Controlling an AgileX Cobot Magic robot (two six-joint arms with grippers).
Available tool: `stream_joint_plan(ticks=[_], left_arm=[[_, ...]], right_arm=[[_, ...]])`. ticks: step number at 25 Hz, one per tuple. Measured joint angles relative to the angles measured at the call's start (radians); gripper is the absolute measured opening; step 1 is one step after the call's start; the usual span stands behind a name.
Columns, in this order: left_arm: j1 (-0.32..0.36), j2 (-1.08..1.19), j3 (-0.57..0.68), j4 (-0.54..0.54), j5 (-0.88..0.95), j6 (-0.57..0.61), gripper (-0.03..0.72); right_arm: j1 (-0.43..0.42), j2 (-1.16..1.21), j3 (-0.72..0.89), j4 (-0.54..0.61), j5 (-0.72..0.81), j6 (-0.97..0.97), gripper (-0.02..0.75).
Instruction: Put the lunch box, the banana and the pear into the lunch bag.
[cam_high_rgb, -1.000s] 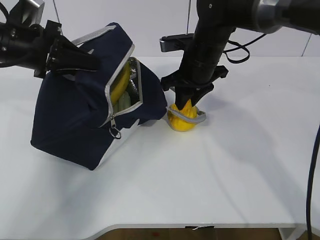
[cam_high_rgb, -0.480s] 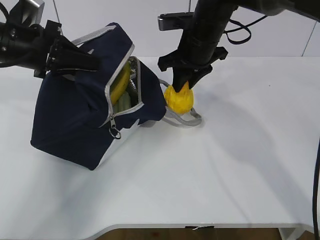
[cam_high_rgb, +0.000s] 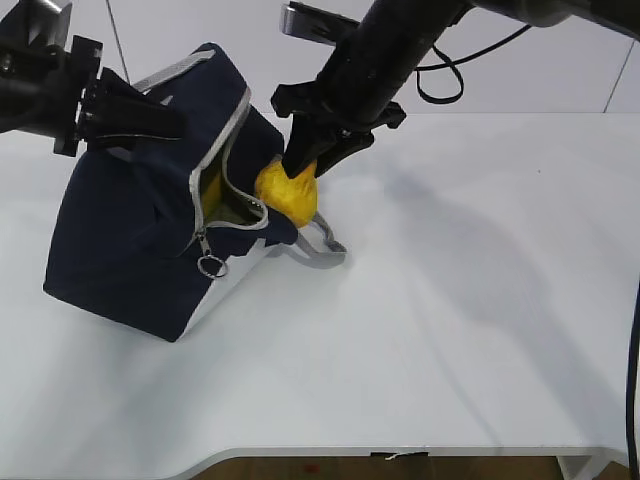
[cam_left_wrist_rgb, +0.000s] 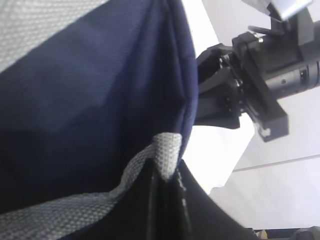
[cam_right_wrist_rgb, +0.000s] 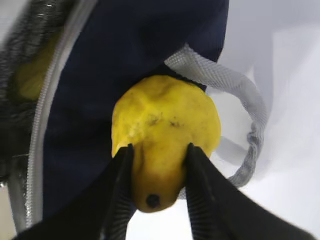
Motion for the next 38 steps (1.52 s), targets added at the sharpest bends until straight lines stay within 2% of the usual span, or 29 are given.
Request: stream_joint_plan(ticks=[7, 13, 21, 30, 38], left_arm=[[0.021, 0.0, 0.0, 0.0, 0.01, 0.0, 0.013], [0.062, 0.0, 0.0, 0.0, 0.018, 0.0, 0.013], [0.085, 0.0, 0.0, 0.0, 0.031, 0.0, 0.013], [0.087, 0.0, 0.0, 0.0, 0.04, 0.0, 0.012], [0.087, 0.0, 0.0, 0.0, 0.04, 0.0, 0.012]], right_arm=[[0.0, 0.001, -0.065, -0.058, 0.005, -0.01, 0.249], [0.0, -0.019, -0.134, -0.059, 0.007, -0.002, 0.249], [0.002, -0.044, -0.14, 0.092, 0.011, 0.002, 0.249], [0.004, -0.009, -0.14, 0.125, 0.011, 0.002, 0.248], [0.054, 0.017, -0.14, 0.135, 0.011, 0.002, 0.248]])
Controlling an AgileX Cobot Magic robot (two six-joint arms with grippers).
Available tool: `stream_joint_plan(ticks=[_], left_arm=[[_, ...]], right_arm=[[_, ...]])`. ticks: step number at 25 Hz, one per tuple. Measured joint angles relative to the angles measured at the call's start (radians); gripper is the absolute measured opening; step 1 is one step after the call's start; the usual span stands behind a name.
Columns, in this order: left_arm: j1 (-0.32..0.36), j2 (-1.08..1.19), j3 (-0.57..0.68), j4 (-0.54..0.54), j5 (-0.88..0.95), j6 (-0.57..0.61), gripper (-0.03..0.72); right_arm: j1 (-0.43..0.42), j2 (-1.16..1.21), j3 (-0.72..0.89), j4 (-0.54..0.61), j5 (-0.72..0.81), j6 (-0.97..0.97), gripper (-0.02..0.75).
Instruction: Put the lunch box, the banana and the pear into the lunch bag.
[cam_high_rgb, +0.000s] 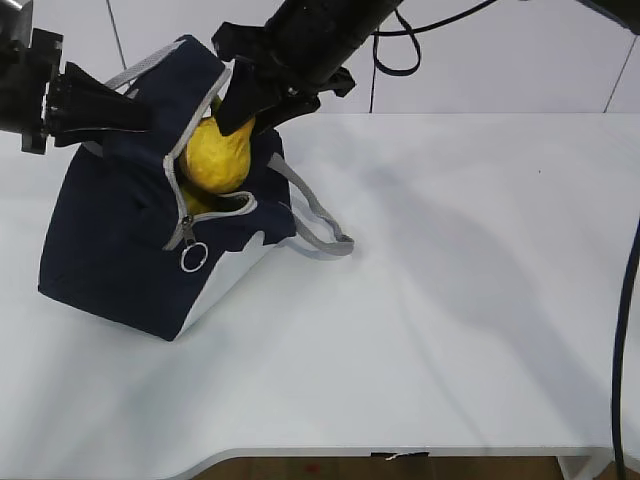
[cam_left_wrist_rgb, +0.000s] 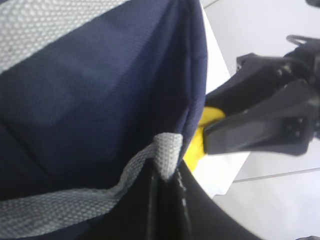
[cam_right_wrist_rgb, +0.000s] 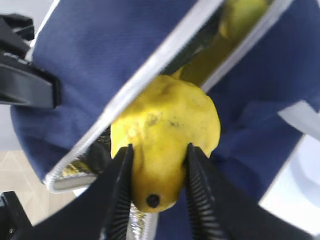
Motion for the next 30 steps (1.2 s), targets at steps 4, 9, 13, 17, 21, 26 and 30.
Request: stream_joint_plan(ticks=[4, 9, 13, 17, 21, 26, 30], left_arm=[[0.0, 0.0, 0.0, 0.0, 0.0, 0.0, 0.013], [0.0, 0.0, 0.0, 0.0, 0.006, 0.0, 0.012], [0.0, 0.0, 0.0, 0.0, 0.01, 0.0, 0.013], [0.0, 0.0, 0.0, 0.0, 0.01, 0.0, 0.012], [0.0, 0.0, 0.0, 0.0, 0.01, 0.0, 0.012], [0.0, 0.0, 0.0, 0.0, 0.01, 0.0, 0.013], [0.0, 0.0, 0.0, 0.0, 0.01, 0.0, 0.012]], right_arm=[[0.016, 0.002, 0.0, 0.016, 0.0, 0.0, 0.248], [0.02, 0.002, 0.0, 0.046, 0.0, 0.004, 0.248], [0.03, 0.002, 0.002, 0.049, 0.0, 0.009, 0.248], [0.036, 0.02, 0.002, 0.046, 0.0, 0.011, 0.254], [0.04, 0.028, 0.002, 0.028, -0.002, 0.021, 0.34], [0.04, 0.028, 0.002, 0.002, -0.003, 0.037, 0.57], [0.04, 0.004, 0.004, -0.048, -0.003, 0.043, 0.585]])
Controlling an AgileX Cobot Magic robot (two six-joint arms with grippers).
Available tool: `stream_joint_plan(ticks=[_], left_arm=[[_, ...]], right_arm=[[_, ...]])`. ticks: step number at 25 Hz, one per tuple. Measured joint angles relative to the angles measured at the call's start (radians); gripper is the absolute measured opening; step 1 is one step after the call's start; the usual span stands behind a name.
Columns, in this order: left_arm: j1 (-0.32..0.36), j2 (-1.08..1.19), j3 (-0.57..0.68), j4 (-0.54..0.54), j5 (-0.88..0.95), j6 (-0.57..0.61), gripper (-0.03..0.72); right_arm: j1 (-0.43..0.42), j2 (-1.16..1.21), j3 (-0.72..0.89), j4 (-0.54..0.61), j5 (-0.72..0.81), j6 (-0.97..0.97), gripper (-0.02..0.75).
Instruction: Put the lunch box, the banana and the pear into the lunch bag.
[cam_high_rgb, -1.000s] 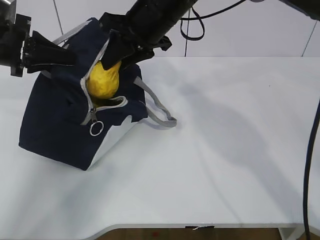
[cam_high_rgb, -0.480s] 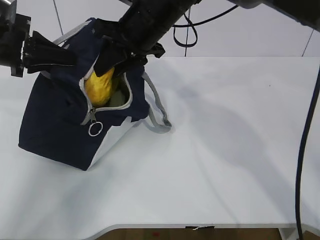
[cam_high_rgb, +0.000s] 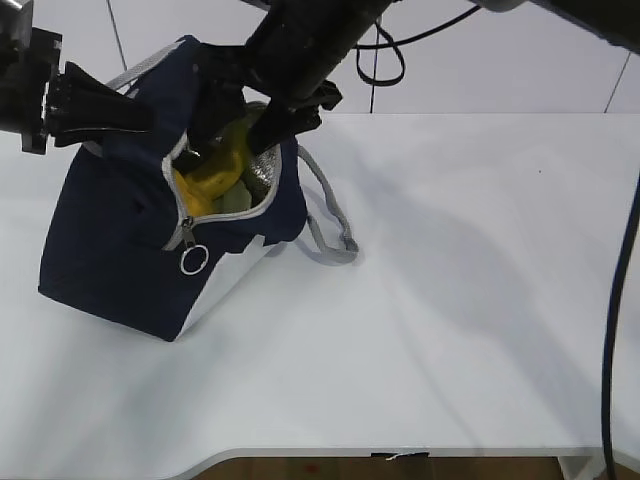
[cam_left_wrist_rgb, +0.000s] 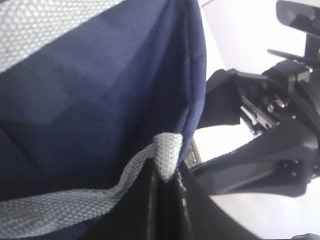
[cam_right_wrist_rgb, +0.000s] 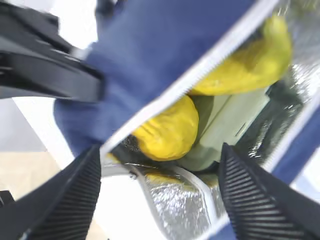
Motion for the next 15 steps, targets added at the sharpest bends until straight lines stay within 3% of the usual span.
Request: stream_joint_plan(ticks=[7, 12, 15], left_arm=[[0.0, 0.0, 0.0, 0.001, 0.0, 0.0, 0.012], [0.0, 0.0, 0.0, 0.002, 0.0, 0.0, 0.012], [0.0, 0.0, 0.0, 0.003, 0.0, 0.0, 0.012]], right_arm=[[0.0, -0.105, 0.0, -0.068, 0.0, 0.002, 0.575], [0.0, -0.121, 0.0, -0.238, 0.002, 0.055, 0.575], [0.0, -0.121, 0.0, -0.28, 0.002, 0.078, 0.575]])
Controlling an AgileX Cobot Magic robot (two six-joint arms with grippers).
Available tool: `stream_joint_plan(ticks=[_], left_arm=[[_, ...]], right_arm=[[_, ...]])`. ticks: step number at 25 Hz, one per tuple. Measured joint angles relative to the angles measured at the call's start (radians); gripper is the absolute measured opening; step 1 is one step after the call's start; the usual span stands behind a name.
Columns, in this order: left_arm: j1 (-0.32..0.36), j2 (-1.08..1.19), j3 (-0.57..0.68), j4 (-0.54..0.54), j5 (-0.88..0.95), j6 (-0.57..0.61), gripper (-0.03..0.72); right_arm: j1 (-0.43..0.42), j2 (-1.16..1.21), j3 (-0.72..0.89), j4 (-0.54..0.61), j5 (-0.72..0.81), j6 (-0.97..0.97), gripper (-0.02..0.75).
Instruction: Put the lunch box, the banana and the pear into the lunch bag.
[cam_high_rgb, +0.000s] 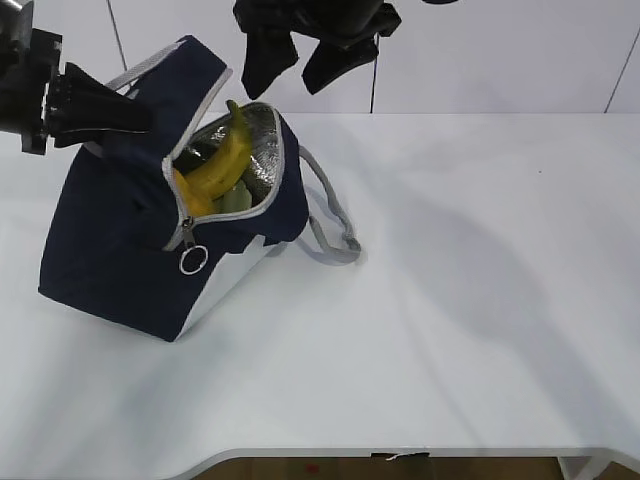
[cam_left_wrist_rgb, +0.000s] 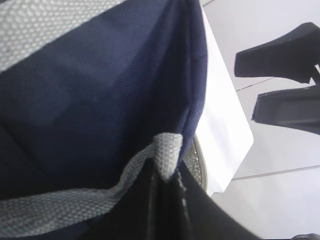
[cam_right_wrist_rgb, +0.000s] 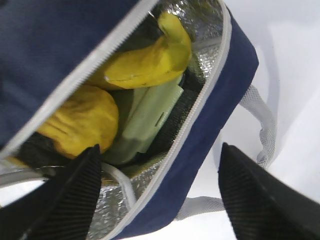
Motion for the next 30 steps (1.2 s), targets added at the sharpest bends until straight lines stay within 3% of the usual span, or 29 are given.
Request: stream_joint_plan(ticks=[16, 19, 25, 26, 30], left_arm=[[0.0, 0.0, 0.0, 0.002, 0.0, 0.0, 0.012], [0.0, 0.0, 0.0, 0.002, 0.0, 0.0, 0.012], [0.0, 0.0, 0.0, 0.02, 0.024, 0.0, 0.012], [0.0, 0.0, 0.0, 0.027, 0.029, 0.0, 0.012], [-0.011, 0.0, 0.0, 0.037, 0.029, -0.003, 0.012]], right_arm=[[0.0, 0.142, 0.0, -0.055, 0.001, 0.006, 0.554], [0.0, 0.169, 0.0, -0.055, 0.0, 0.008, 0.456], [0.0, 0.184, 0.0, -0.06, -0.002, 0.008, 0.049], [0.0, 0.184, 0.0, -0.06, -0.002, 0.008, 0.015], [0.0, 0.184, -0.003, -0.074, -0.002, 0.003, 0.006]])
